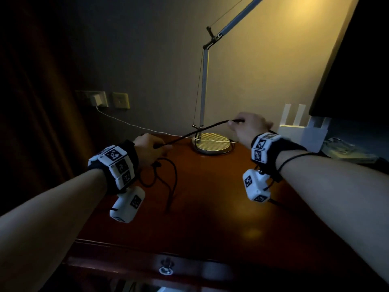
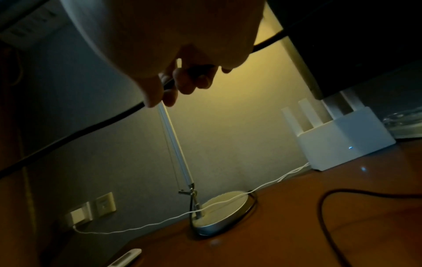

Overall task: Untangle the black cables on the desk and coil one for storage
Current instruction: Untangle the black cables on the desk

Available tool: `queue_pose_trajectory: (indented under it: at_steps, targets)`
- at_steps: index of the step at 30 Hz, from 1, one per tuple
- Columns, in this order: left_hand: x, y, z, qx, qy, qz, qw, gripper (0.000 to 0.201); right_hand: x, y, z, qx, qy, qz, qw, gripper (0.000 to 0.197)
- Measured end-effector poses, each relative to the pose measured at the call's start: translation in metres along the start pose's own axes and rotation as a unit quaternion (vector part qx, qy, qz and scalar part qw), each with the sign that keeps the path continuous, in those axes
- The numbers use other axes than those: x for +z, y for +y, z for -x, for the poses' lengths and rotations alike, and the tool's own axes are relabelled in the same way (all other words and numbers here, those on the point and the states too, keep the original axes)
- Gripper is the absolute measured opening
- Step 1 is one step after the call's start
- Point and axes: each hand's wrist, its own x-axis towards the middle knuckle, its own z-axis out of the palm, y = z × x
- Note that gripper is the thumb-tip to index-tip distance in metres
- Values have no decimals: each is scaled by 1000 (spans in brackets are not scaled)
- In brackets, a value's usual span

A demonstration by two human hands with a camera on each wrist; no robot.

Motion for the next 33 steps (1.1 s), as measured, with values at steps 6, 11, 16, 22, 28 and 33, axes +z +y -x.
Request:
queue_pose_trajectory:
  at_steps: [6, 11, 16, 22, 28, 33]
  targets:
    - [5, 8, -3, 1, -13, -40, 999, 25, 6, -11, 6, 20, -38, 133, 990, 40]
    - [10, 23, -8, 13, -13, -6, 1000, 15, 28, -49, 28, -215, -170, 133, 952, 50]
    - [13, 20, -12, 18, -26, 73, 997, 18, 38, -59, 35, -241, -187, 9, 952, 22]
    - [8, 7, -11, -2, -62, 11, 998, 10, 18, -34, 15, -107, -60, -34, 992, 28]
    - [7, -19, -7, -52, -59, 2, 997, 21, -5, 8, -19, 106, 50, 17, 993, 24]
    - [10, 6, -12, -41, -36, 64, 996, 14, 11, -14, 0, 0, -17, 99, 995, 69]
